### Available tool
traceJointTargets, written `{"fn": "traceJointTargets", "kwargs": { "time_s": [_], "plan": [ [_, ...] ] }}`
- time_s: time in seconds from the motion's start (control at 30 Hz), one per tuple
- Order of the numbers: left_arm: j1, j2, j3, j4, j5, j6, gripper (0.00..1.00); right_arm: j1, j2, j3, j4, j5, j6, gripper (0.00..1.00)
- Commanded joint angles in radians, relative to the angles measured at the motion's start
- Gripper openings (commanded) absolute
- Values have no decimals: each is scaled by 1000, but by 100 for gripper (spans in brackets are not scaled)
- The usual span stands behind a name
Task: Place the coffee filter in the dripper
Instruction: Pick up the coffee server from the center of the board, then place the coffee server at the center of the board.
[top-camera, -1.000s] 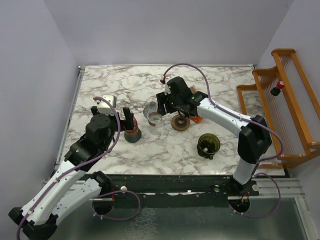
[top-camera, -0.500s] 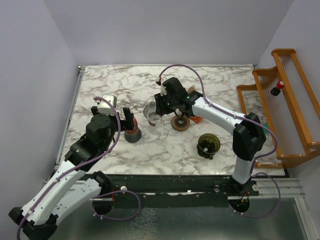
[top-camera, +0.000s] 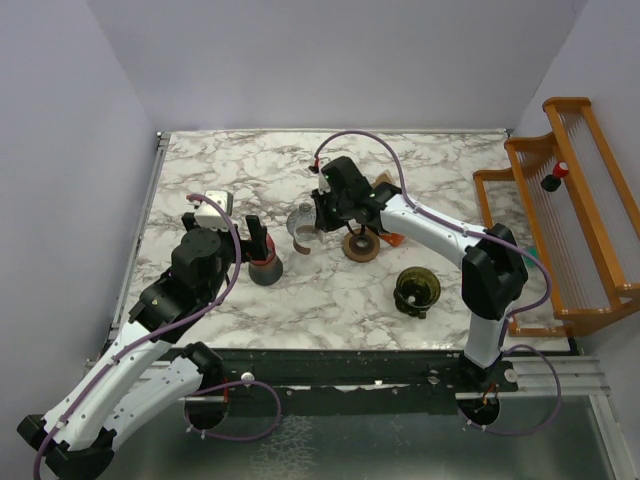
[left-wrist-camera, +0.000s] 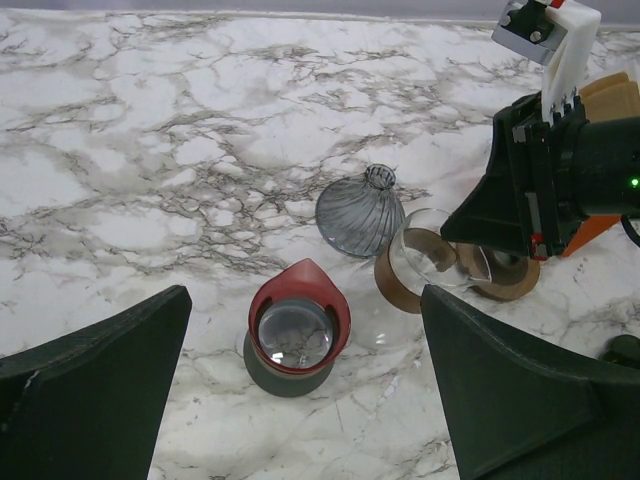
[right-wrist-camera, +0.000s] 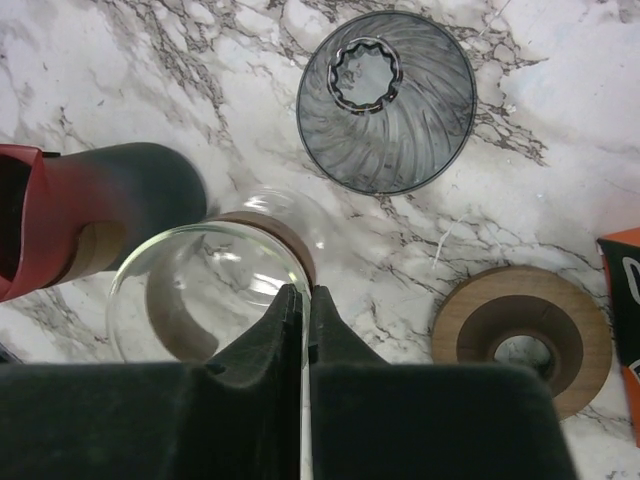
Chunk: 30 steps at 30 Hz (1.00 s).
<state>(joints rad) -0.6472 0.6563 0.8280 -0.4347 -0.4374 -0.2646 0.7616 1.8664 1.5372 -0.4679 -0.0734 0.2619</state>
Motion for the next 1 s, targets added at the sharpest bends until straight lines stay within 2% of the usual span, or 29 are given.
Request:
{"fn": "traceJointTargets", "kwargs": {
  "time_s": [0.0, 0.4, 0.6, 0.97],
  "plan": [
    [8, -11, -7, 15, -25, 13, 99, 16, -5, 34, -44, 2, 3, 1],
    [8, -6, -9, 14, -21, 11, 99, 56, -166, -55, -110, 69, -13, 0],
    [8, 4, -9, 14, -12, 8, 99, 117, -258, -125, -155, 195, -29, 0],
    [8, 31, -8, 14, 0, 2, 99, 202, -437, -360, -120, 278, 13, 0]
  ]
}}
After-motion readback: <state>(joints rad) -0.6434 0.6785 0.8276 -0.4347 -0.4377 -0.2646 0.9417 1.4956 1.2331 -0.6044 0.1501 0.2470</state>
